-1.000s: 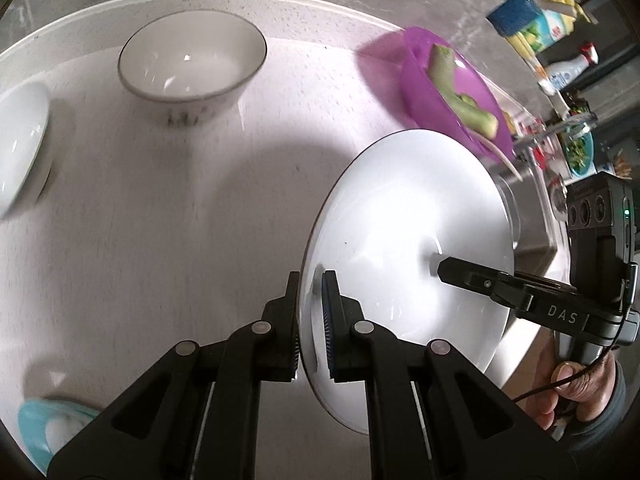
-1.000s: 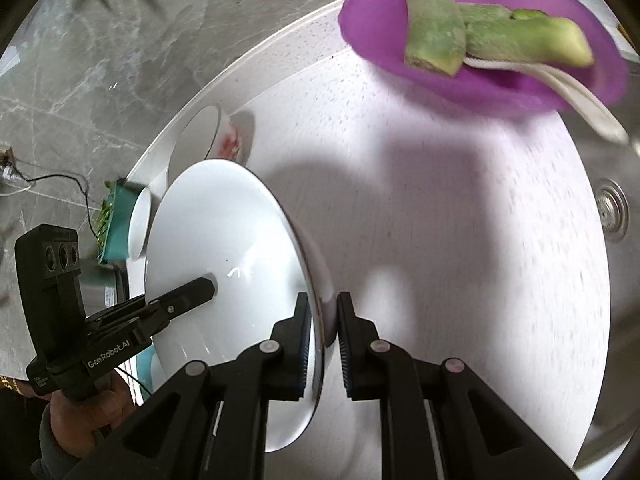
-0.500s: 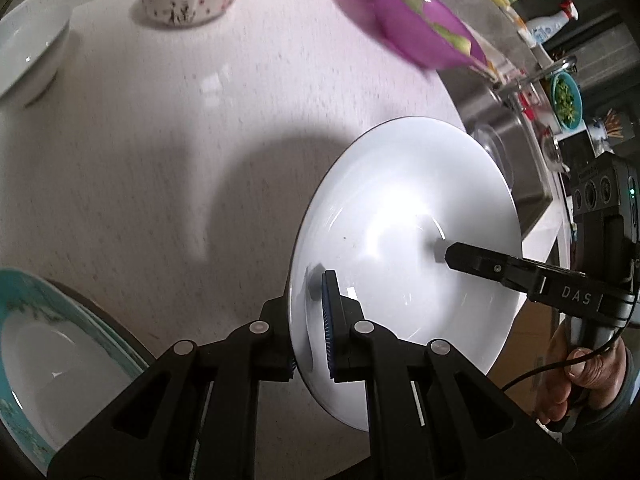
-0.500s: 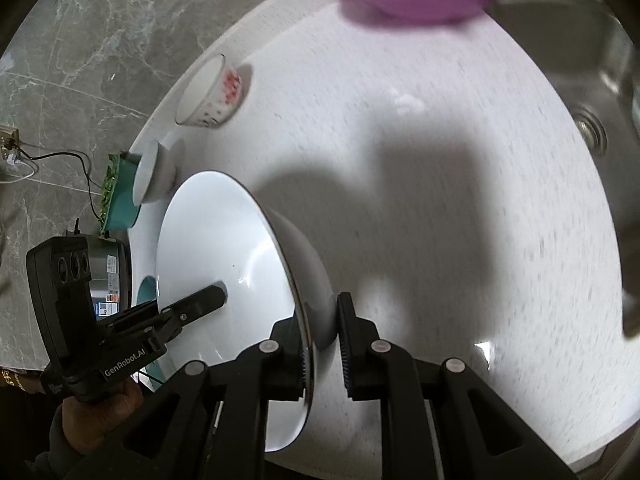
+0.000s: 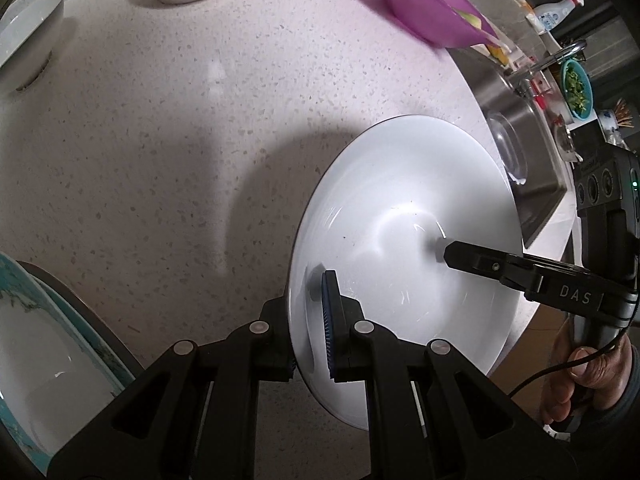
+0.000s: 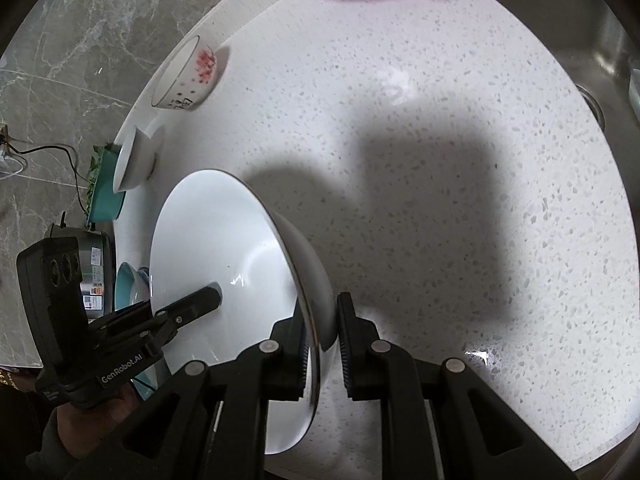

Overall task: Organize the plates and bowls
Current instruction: 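Carry the white plate with both grippers and lower it onto the counter, then open both grippers and pull them away from the white plate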

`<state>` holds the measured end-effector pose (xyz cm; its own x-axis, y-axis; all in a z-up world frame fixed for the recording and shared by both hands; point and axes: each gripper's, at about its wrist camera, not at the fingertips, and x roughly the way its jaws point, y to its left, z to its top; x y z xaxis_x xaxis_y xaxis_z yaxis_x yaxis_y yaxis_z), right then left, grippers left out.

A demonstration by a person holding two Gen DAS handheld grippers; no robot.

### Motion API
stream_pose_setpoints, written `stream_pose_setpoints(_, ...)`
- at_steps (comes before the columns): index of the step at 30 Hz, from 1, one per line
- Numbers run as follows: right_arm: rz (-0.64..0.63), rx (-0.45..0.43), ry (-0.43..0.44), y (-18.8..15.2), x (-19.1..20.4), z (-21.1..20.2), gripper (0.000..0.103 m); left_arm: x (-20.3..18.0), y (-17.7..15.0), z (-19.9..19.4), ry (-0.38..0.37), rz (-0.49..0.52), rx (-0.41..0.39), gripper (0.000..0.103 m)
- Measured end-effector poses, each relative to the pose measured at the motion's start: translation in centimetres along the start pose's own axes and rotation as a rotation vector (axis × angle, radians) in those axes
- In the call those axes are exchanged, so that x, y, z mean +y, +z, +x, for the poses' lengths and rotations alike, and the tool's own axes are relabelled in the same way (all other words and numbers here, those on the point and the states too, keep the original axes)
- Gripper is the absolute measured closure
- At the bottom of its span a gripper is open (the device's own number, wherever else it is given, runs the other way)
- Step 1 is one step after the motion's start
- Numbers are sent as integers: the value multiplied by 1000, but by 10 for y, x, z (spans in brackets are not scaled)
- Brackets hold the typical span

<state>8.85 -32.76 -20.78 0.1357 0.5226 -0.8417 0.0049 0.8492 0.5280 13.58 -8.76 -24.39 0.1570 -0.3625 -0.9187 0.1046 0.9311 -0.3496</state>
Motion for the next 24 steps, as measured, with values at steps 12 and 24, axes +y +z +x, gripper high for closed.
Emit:
stream_pose_setpoints(12,-19,11,24,-1,-8,2,85,-6,6,7,20,-23,-29,93)
stream_pose_setpoints(24,-41,-37,96,8,-9,-23,35,-5,5,-50,17,-103,-152,25)
